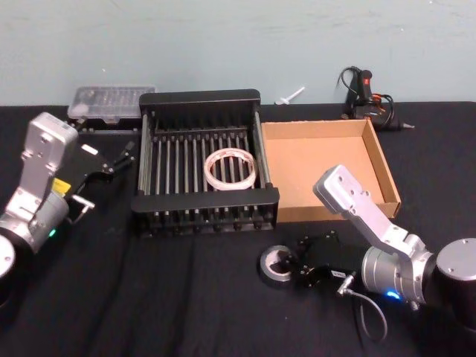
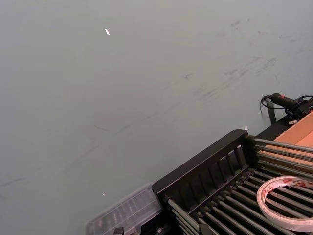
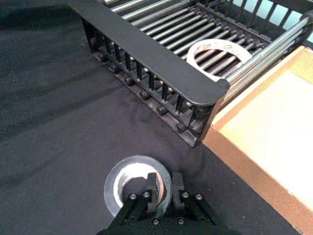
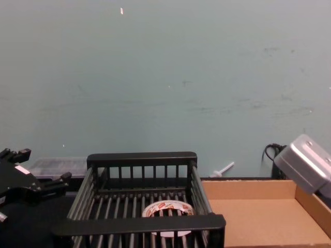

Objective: Pick up the white tape and place it into the black box , Pick up the silver tape and place it into the brown box.

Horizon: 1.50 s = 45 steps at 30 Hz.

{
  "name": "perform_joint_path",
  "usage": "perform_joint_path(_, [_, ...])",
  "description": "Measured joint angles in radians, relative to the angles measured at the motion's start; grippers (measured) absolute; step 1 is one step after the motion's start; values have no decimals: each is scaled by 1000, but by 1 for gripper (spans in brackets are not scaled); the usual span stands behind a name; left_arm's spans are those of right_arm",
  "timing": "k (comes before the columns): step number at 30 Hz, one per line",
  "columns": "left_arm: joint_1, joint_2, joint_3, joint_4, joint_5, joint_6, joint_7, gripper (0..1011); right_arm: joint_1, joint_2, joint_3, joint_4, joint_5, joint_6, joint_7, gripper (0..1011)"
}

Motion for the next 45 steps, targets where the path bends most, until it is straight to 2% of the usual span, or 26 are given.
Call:
perform_joint_path(4, [0,0,0,0,0,0,0,1001,0,0,0,0,0,0,0,159])
perform_joint_path(15, [0,0,0,0,0,0,0,1001,-2,2,5,-3,4,-11,3,159])
perform_joint_path(24, [0,0,0,0,0,0,0,1001,-30,44,31,-47,23,-60,11,159])
perform_joint_path(32, [0,0,0,0,0,0,0,1002,-81,92,90,-100,42,-74,-18,159])
perform_joint_path(36, [0,0,0,0,0,0,0,1001,-112,113,133,-129,52,-78,-45,159])
perform_joint_path(41, [0,0,0,0,0,0,0,1001,-132,120,171,-142,57,-79,-71,159])
perform_joint_path(45, [0,0,0,0,0,0,0,1001,-134,110,195,-142,58,-78,-93,159])
